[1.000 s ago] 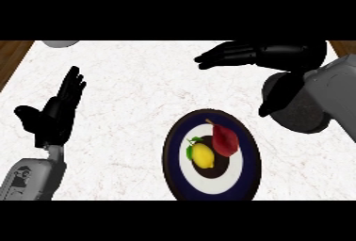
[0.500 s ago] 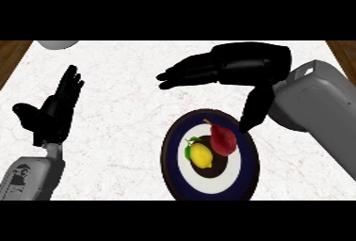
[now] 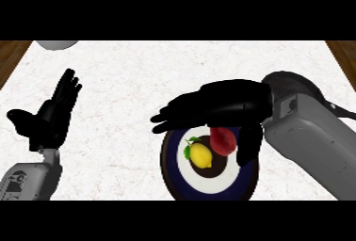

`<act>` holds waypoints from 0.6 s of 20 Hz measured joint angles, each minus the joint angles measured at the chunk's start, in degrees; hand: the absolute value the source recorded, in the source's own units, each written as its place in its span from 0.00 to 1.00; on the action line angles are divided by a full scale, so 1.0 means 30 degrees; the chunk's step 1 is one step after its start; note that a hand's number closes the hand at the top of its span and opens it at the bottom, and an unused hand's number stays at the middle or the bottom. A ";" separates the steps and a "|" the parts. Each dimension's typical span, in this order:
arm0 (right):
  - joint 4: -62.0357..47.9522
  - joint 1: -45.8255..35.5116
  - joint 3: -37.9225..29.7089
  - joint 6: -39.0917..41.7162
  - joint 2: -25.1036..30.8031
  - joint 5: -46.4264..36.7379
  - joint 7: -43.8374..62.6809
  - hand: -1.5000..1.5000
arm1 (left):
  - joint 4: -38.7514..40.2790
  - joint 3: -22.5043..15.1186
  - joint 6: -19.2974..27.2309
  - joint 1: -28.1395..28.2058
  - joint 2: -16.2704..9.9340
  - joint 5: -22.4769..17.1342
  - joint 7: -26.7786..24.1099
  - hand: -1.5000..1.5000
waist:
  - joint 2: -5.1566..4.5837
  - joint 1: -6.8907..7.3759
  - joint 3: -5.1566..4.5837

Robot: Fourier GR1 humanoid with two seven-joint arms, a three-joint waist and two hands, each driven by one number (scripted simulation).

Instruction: Pick the lemon from the plate and place it in the pan

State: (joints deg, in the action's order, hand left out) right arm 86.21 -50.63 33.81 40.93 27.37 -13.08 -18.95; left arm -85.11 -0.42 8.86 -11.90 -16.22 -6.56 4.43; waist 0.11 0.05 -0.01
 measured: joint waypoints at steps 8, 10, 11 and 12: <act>0.0809 0.1814 -0.0631 0.0665 -0.1130 -0.2655 0.1128 0.00 | 0.0417 0.0402 -0.0496 -0.0176 0.0296 0.0298 -0.0299 0.50 | -0.0023 0.0018 0.0000; 0.0230 0.1825 -0.0548 0.0560 -0.1589 -0.3625 0.1133 0.00 | 0.0440 0.0541 -0.0605 -0.0251 0.0266 0.0357 -0.0305 0.50 | -0.0036 0.0055 0.0001; -0.0174 0.1586 -0.0733 0.0738 -0.1680 -0.3889 0.1009 0.00 | 0.0400 0.0512 -0.0638 -0.0233 0.0353 0.0383 -0.0231 0.50 | -0.0041 0.0077 0.0001; -0.0536 0.1561 -0.0612 0.0660 -0.1906 -0.4384 0.0867 0.00 | 0.0572 0.0531 -0.0612 -0.0374 0.0443 0.0470 -0.0309 0.50 | -0.0046 0.0082 0.0000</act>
State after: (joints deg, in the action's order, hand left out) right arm 84.60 -45.94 31.98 42.91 21.66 -26.23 -16.35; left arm -83.39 1.17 7.02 -13.02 -14.89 -5.15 3.50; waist -0.03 0.29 -0.01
